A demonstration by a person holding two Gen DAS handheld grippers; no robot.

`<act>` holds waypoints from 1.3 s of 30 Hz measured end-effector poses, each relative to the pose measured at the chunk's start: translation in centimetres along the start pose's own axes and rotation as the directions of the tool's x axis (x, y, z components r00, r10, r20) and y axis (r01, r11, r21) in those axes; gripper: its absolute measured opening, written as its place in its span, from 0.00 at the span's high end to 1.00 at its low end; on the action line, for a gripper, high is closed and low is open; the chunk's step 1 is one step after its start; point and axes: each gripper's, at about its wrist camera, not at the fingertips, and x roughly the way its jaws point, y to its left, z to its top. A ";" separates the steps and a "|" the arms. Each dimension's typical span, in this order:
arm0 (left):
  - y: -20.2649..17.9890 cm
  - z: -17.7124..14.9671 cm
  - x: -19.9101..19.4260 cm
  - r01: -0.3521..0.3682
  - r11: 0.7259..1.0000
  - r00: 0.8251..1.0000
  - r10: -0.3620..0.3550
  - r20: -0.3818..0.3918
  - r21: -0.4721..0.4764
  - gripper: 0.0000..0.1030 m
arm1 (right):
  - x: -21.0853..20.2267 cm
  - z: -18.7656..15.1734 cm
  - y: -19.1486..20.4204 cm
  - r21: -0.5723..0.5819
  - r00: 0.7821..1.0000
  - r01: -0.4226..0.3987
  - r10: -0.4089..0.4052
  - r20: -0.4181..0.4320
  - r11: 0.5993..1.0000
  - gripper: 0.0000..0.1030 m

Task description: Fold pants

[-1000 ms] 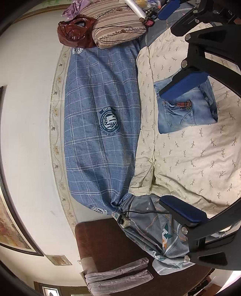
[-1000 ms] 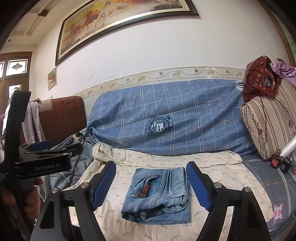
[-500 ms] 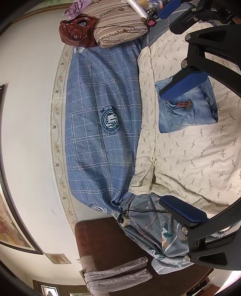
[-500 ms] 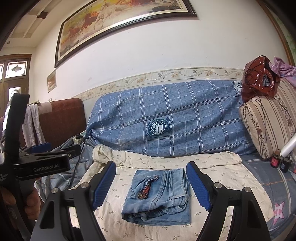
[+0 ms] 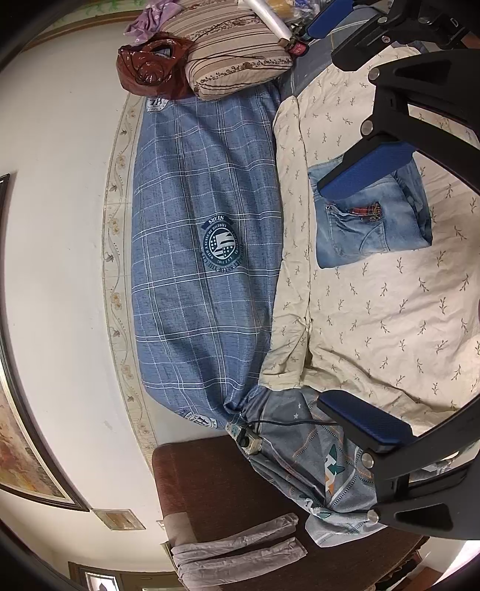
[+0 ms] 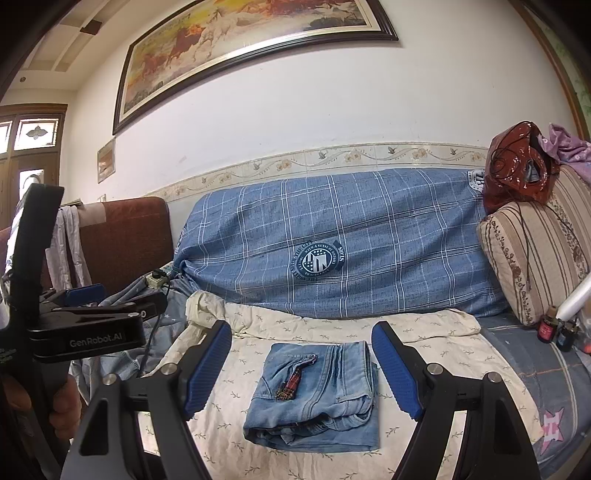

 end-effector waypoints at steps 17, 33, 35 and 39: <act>0.4 0.2 -0.6 0.002 1.000 1.000 -0.002 0.014 0.004 0.00 | 0.1 0.6 1.0 -0.028 1.000 0.002 -0.002 0.009 1.000 0.21; 0.7 0.0 -0.4 0.006 1.000 1.000 -0.006 0.010 0.003 0.00 | 0.6 0.3 1.4 -0.041 1.000 0.001 -0.001 -0.002 0.999 0.21; 0.7 -0.1 -0.4 0.008 1.000 1.000 -0.008 0.011 0.001 0.00 | 0.6 0.3 1.4 -0.043 1.000 0.002 -0.002 -0.003 0.999 0.21; 0.8 -0.1 -0.6 0.016 1.000 1.000 -0.016 0.015 0.001 0.00 | 0.6 0.2 1.5 -0.044 1.000 0.001 -0.001 -0.005 0.999 0.21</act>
